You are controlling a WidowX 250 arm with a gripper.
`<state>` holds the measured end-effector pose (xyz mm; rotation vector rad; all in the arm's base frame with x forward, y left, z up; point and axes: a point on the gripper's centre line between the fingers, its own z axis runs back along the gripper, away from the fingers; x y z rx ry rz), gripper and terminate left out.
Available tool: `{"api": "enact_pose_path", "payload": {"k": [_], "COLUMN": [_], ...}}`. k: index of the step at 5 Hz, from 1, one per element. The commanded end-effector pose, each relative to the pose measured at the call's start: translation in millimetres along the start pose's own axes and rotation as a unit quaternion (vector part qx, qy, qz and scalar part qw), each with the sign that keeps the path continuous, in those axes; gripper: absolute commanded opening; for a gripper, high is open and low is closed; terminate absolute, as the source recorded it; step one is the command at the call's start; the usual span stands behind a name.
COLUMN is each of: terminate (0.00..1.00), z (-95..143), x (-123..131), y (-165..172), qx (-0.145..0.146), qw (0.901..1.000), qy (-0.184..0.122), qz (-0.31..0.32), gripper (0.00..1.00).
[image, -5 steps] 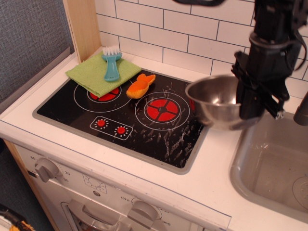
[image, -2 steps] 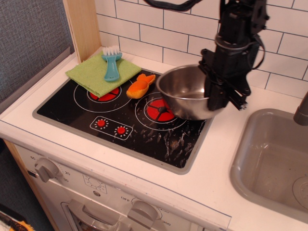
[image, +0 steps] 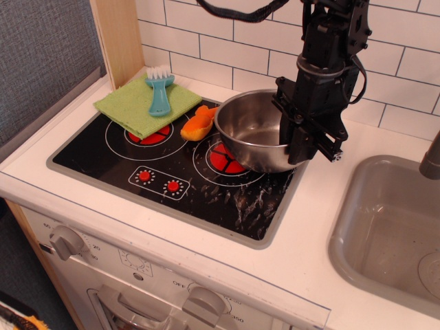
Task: Move the pot to the right of the orange carrot.
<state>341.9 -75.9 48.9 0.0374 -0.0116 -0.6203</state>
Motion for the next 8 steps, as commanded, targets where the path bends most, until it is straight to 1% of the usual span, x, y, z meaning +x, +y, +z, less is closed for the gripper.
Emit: {"api": "enact_pose_path", "payload": {"k": [1,2,3,4,5,6,7,8], "terminate": [0.00,0.00,0.00,0.00,0.00,0.00,0.00,1.00], "z": [73.0,92.7,92.7,88.6,85.4,80.9,80.9,80.9], "x": [-23.7,-50.7,-71.5,-75.7,-78.5,-80.5,-80.5,-80.5], "y": [-1.6,7.2,15.1,18.1,17.2,16.2,16.2,16.2], "qx": [0.008,0.019,0.010,0.010,0.018,0.021,0.021,0.021], "qw": [0.9942,0.9855,0.9776,0.9740,0.9686,0.9657,0.9657,0.9657], "qy": [-0.094,-0.111,-0.109,-0.105,-0.092,-0.096,-0.096,-0.096], "qz": [0.052,0.127,0.180,0.201,0.230,0.240,0.240,0.240], "gripper": [1.00,1.00,1.00,1.00,1.00,1.00,1.00,1.00]}}
